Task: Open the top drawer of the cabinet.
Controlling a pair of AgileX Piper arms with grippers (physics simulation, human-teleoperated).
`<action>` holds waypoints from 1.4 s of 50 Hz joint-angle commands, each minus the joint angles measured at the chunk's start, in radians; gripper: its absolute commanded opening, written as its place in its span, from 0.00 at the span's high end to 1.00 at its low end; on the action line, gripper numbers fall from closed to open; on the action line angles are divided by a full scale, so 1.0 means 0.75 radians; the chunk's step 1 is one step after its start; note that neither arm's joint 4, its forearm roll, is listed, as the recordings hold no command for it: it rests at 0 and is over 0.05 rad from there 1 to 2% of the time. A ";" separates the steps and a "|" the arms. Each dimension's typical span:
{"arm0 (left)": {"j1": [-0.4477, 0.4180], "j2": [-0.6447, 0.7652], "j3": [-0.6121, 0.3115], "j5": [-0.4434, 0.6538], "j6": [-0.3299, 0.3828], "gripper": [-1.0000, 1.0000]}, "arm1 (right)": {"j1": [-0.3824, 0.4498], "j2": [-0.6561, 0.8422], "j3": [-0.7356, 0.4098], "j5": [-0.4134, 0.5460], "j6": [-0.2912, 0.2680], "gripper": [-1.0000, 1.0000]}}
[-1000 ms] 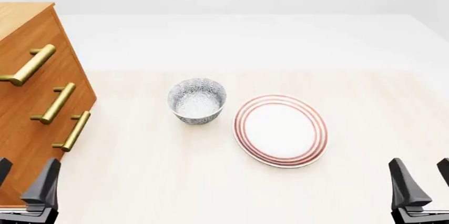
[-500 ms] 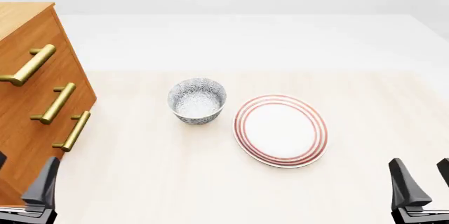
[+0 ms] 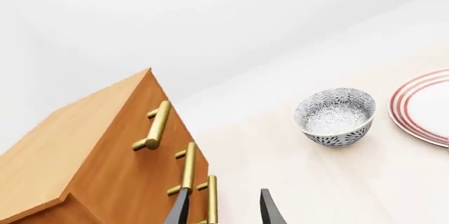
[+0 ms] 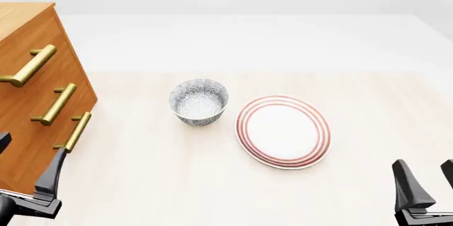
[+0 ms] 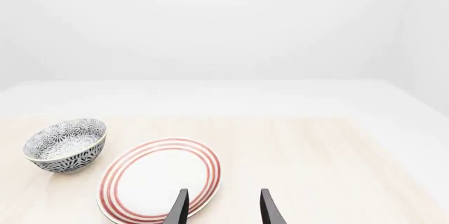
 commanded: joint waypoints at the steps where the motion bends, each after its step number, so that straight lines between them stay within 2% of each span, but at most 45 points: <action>1: -0.011 0.162 -0.058 -0.052 0.198 0.00 | 0.000 -0.001 0.000 0.001 0.000 0.00; 4: -0.021 0.192 -0.083 -0.053 0.231 0.00 | 0.000 -0.001 0.000 0.001 0.000 0.00; 9: 0.004 0.238 -0.099 -0.055 0.368 0.00 | 0.000 -0.002 0.000 0.002 0.000 0.00; 10: 0.089 0.287 -0.208 0.021 0.795 0.00 | 0.000 -0.002 0.000 0.002 0.000 0.00; 27: 0.136 0.344 -0.174 -0.055 0.982 0.00 | 0.000 -0.002 0.000 0.002 0.000 0.00; 28: 0.141 0.353 -0.164 -0.074 1.019 0.00 | 0.000 -0.002 0.000 0.002 0.000 0.00; 34: 0.150 0.384 -0.154 -0.138 1.107 0.00 | 0.000 -0.002 0.000 0.002 0.000 0.00; 41: 0.136 0.474 -0.173 -0.226 1.172 0.00 | 0.000 -0.002 0.000 0.002 0.000 0.00; 47: 0.141 0.531 -0.194 -0.272 1.192 0.00 | 0.000 -0.002 0.000 0.002 0.000 0.00; 52: 0.172 0.610 -0.148 -0.392 1.263 0.00 | 0.000 -0.002 0.000 0.002 0.000 0.00; 61: 0.219 0.701 -0.142 -0.508 1.297 0.00 | 0.000 -0.002 0.000 0.002 0.000 0.00; 70: 0.243 0.716 -0.164 -0.531 1.320 0.00 | 0.000 -0.002 0.000 0.002 0.000 0.00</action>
